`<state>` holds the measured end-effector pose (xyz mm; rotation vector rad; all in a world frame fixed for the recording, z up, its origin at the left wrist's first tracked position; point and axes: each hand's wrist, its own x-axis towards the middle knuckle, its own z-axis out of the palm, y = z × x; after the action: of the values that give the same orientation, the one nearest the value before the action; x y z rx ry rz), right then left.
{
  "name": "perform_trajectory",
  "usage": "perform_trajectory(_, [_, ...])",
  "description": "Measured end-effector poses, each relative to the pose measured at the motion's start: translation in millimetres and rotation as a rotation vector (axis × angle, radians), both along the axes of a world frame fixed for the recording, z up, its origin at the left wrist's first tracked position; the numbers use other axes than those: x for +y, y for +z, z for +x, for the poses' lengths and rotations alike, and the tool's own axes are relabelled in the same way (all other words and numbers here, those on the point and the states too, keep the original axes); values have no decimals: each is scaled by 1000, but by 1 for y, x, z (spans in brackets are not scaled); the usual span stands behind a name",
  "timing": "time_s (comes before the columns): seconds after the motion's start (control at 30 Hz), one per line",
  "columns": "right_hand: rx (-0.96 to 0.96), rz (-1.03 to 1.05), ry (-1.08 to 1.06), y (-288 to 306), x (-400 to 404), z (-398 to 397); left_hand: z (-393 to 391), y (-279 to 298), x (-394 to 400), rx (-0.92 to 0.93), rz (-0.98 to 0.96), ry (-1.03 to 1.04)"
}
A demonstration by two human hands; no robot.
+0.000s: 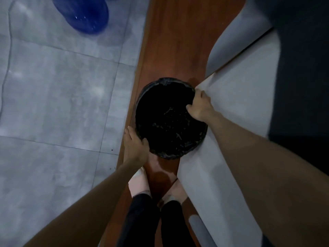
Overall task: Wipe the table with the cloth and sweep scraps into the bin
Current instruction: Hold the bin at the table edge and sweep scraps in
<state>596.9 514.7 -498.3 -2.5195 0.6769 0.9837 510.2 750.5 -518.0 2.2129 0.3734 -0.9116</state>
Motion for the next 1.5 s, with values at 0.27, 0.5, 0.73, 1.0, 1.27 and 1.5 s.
perform_trajectory(0.27, [-23,-88,-136,-26,4,8,-6,-26,-17,181,-382,563])
perform_trajectory(0.5, [-231,-107,-116,79,30,5,-7,69,19,69,-506,659])
perform_trajectory(0.73, [-303,-86,-242,267,50,-13,2,243,47,-21,-378,480])
perform_trajectory(1.0, [-558,-122,-86,417,29,-83,-20,358,36,-64,-329,449])
perform_trajectory(1.27, [-785,-562,-644,431,-86,-190,-52,366,8,-66,-286,433])
perform_trajectory(1.5, [-601,-563,-824,397,-119,-237,-56,361,3,-106,-291,428])
